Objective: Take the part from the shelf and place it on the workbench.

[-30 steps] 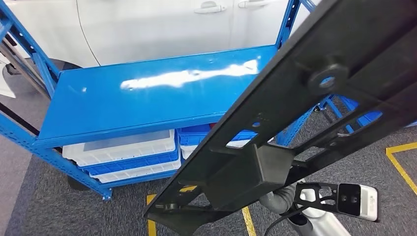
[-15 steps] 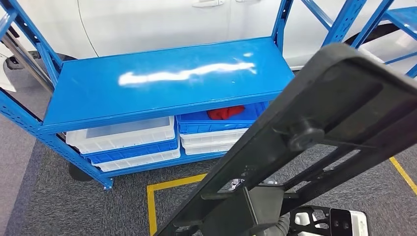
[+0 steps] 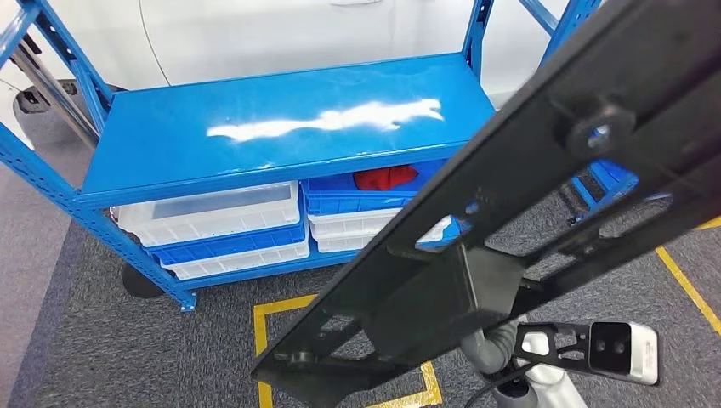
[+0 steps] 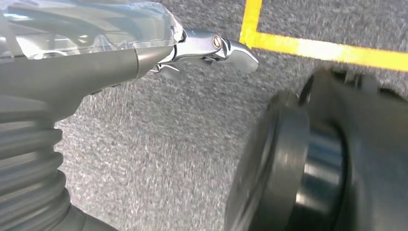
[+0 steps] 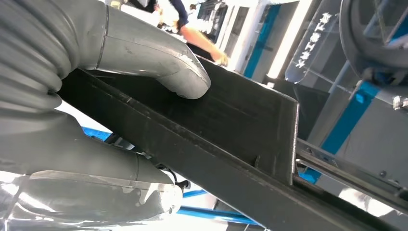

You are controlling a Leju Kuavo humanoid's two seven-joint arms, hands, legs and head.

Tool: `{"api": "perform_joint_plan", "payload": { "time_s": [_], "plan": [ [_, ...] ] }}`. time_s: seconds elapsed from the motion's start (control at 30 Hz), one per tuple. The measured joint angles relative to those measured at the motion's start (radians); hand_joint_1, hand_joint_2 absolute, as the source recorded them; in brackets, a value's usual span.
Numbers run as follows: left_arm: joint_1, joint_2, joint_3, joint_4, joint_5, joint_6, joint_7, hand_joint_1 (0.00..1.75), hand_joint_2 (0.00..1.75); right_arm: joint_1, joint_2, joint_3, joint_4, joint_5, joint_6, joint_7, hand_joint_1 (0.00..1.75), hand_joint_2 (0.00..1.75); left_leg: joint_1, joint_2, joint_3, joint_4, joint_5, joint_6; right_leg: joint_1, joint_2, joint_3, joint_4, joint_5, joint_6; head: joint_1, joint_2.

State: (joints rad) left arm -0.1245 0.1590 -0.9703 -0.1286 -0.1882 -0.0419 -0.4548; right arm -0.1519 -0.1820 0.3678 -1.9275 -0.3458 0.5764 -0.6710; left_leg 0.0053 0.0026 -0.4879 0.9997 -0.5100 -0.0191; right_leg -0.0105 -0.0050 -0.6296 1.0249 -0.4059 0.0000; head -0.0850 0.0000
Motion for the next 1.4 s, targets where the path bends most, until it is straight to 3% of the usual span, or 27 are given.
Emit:
{"api": "perform_joint_plan", "payload": {
  "time_s": [0.07,0.1,0.17,0.23,0.27,0.3,0.33,0.4,0.47,0.5,0.6,0.63,0.7,0.77,0.8,0.83,0.87,0.93,1.0,1.1,1.13,1.17,1.23,1.3,1.33,1.4],
  "plan": [
    [-0.002,0.002,-0.003,0.0,0.0,0.003,0.003,0.0,1.75,-0.032,-0.017,0.004,0.006,-0.025,-0.013,0.013,1.75,1.75,0.0,0.001,-0.01,-0.006,0.013,0.014,-0.001,0.0,-0.005,-0.001,0.01,0.014,0.0,0.0],
    [-0.003,0.002,-0.004,0.0,0.0,0.005,0.005,0.0,1.75,-0.046,-0.026,0.006,0.01,-0.034,-0.016,0.019,1.75,1.75,0.002,0.002,-0.017,-0.008,0.022,0.022,-0.001,0.0,-0.011,0.006,0.0,0.019,0.0,0.0],
    [-0.005,0.002,-0.006,0.0,0.0,0.01,0.008,0.0,1.75,-0.072,-0.041,0.012,0.017,-0.052,-0.022,0.031,1.75,1.75,0.006,0.006,-0.033,-0.012,0.041,0.037,-0.003,0.001,-0.038,0.075,-0.07,0.026,0.0,0.0],
    [-0.006,0.002,-0.006,0.0,0.0,0.016,0.01,0.0,1.75,-0.097,-0.049,0.022,0.026,-0.073,-0.031,0.046,1.75,1.75,0.004,0.008,-0.058,-0.01,0.059,0.044,-0.004,0.001,-0.077,0.204,-0.157,0.031,0.0,0.0],
    [-0.007,0.002,-0.006,0.0,0.0,0.02,0.01,0.0,1.75,-0.109,-0.051,0.028,0.031,-0.084,-0.036,0.055,1.75,1.75,0.004,0.008,-0.07,-0.009,0.067,0.043,-0.004,0.001,-0.086,0.256,-0.175,0.034,0.0,0.0],
    [-0.007,0.001,-0.006,0.0,0.0,0.023,0.01,0.0,1.75,-0.122,-0.053,0.034,0.037,-0.094,-0.044,0.063,1.75,1.75,0.003,0.008,-0.083,-0.008,0.074,0.042,-0.005,0.001,-0.082,0.28,-0.17,0.035,0.0,0.0],
    [-0.006,0.001,-0.006,0.0,0.0,0.024,0.011,0.0,1.75,-0.134,-0.055,0.041,0.041,-0.103,-0.051,0.069,1.75,1.75,0.003,0.008,-0.094,-0.006,0.08,0.041,-0.005,0.001,-0.061,0.267,-0.146,0.035,0.0,0.0],
    [-0.006,0.001,-0.006,0.0,0.0,0.025,0.011,0.0,1.75,-0.155,-0.061,0.053,0.048,-0.116,-0.065,0.075,1.75,1.75,0.004,0.008,-0.111,0.0,0.091,0.035,-0.006,0.001,0.026,0.15,-0.095,0.03,0.0,0.0],
    [-0.006,0.0,-0.006,0.0,0.0,0.025,0.011,0.0,1.75,-0.169,-0.068,0.061,0.051,-0.12,-0.075,0.074,1.75,1.75,0.001,0.007,-0.121,0.007,0.1,0.026,-0.001,0.002,0.104,0.027,-0.092,0.02,0.0,0.0],
    [-0.006,0.0,-0.006,0.0,0.0,0.025,0.011,0.0,1.75,-0.172,-0.071,0.063,0.051,-0.12,-0.078,0.07,1.75,1.75,0.0,0.007,-0.124,0.009,0.105,0.02,0.002,0.002,0.12,-0.003,-0.102,0.015,0.0,0.0],
    [-0.004,0.0,-0.006,0.0,0.0,0.027,0.01,0.0,1.75,-0.159,-0.081,0.067,0.052,-0.114,-0.075,0.048,1.75,1.75,0.0,0.006,-0.133,0.013,0.109,0.003,0.001,0.001,0.117,-0.019,-0.095,-0.006,0.0,0.0],
    [-0.003,0.0,-0.006,0.0,0.0,0.028,0.009,0.0,1.75,-0.153,-0.083,0.069,0.053,-0.11,-0.071,0.04,1.75,1.75,0.001,0.005,-0.141,0.033,0.09,-0.001,-0.002,0.0,0.113,-0.022,-0.089,-0.015,0.0,0.0],
    [0.0,0.001,-0.005,0.0,0.0,0.03,0.007,0.0,1.75,-0.142,-0.083,0.077,0.055,-0.099,-0.062,0.031,1.75,1.75,0.004,0.004,-0.179,0.133,0.017,-0.008,-0.003,-0.002,0.102,-0.024,-0.077,-0.027,0.0,0.0],
    [0.001,0.0,-0.001,0.0,-0.001,0.031,0.006,0.0,1.75,-0.134,-0.079,0.087,0.058,-0.084,-0.056,0.03,1.75,1.75,0.006,0.004,-0.221,0.262,-0.047,-0.014,-0.001,-0.002,0.089,-0.022,-0.068,-0.03,0.0,0.0],
    [0.002,0.0,0.0,0.0,-0.001,0.031,0.005,0.0,1.75,-0.133,-0.075,0.09,0.059,-0.078,-0.054,0.034,1.75,1.75,0.006,0.004,-0.226,0.292,-0.054,-0.015,0.0,-0.002,0.082,-0.02,-0.064,-0.029,0.0,0.0],
    [0.003,0.0,0.002,0.0,-0.001,0.031,0.005,0.0,1.75,-0.132,-0.069,0.091,0.06,-0.072,-0.055,0.04,1.75,1.75,0.006,0.004,-0.21,0.282,-0.041,-0.015,0.0,-0.001,0.077,-0.018,-0.061,-0.028,0.0,0.0],
    [0.003,0.0,0.004,0.0,-0.001,0.031,0.004,0.0,1.75,-0.132,-0.063,0.092,0.059,-0.069,-0.056,0.048,1.75,1.75,0.006,0.004,-0.175,0.232,-0.015,-0.014,0.0,-0.001,0.074,-0.015,-0.059,-0.026,0.0,0.0],
    [0.003,0.0,0.007,0.0,-0.001,0.03,0.004,0.0,1.75,-0.133,-0.051,0.093,0.055,-0.066,-0.06,0.067,1.75,1.75,0.004,0.003,-0.087,0.088,0.029,-0.006,0.001,-0.001,0.068,-0.009,-0.057,-0.021,0.0,0.0],
    [0.003,0.001,0.009,0.0,0.0,0.029,0.003,0.0,1.75,-0.133,-0.04,0.093,0.049,-0.065,-0.062,0.081,1.75,1.75,-0.001,0.002,-0.045,0.012,0.038,0.004,0.003,-0.001,0.063,-0.005,-0.054,-0.011,0.0,0.0],
    [0.003,0.0,0.01,0.0,0.0,0.026,0.003,0.0,1.75,-0.133,-0.03,0.091,0.045,-0.061,-0.057,0.093,1.75,1.75,0.001,0.003,-0.048,0.001,0.045,0.021,0.004,0.0,0.058,-0.003,-0.051,0.006,0.0,0.0],
    [0.002,0.0,0.01,0.0,0.0,0.025,0.003,0.0,1.75,-0.132,-0.028,0.089,0.043,-0.058,-0.055,0.096,1.75,1.75,0.004,0.005,-0.05,-0.003,0.05,0.028,0.004,0.001,0.051,0.011,-0.063,0.012,0.0,0.0],
    [0.002,0.0,0.01,0.0,0.0,0.024,0.003,0.0,1.75,-0.131,-0.026,0.087,0.041,-0.055,-0.053,0.097,1.75,1.75,0.007,0.008,-0.052,-0.007,0.055,0.034,0.004,0.001,0.036,0.044,-0.088,0.016,0.0,0.0],
    [0.002,-0.001,0.01,0.0,0.0,0.023,0.004,0.0,1.75,-0.123,-0.024,0.081,0.039,-0.044,-0.053,0.096,1.75,1.75,0.006,0.015,-0.06,-0.007,0.06,0.042,0.001,0.002,-0.016,0.166,-0.158,0.021,0.0,0.0],
    [0.003,-0.002,0.01,0.0,0.0,0.022,0.004,0.0,1.75,-0.112,-0.024,0.077,0.038,-0.023,-0.054,0.093,1.75,1.75,0.004,0.023,-0.067,-0.005,0.063,0.043,-0.002,0.002,-0.057,0.265,-0.192,0.025,0.0,0.0],
    [0.004,-0.002,0.01,0.0,0.0,0.023,0.004,0.0,1.75,-0.108,-0.024,0.076,0.038,-0.007,-0.055,0.09,1.75,1.75,0.004,0.028,-0.069,-0.003,0.063,0.043,-0.003,0.001,-0.052,0.263,-0.18,0.026,0.0,0.0],
    [0.004,-0.004,0.01,0.0,0.0,0.026,0.004,0.0,1.75,-0.105,-0.023,0.074,0.036,0.024,-0.057,0.085,1.75,1.75,0.004,0.038,-0.07,0.002,0.062,0.04,-0.003,-0.012,0.007,0.156,-0.118,0.022,0.0,0.0]
  ]
}}
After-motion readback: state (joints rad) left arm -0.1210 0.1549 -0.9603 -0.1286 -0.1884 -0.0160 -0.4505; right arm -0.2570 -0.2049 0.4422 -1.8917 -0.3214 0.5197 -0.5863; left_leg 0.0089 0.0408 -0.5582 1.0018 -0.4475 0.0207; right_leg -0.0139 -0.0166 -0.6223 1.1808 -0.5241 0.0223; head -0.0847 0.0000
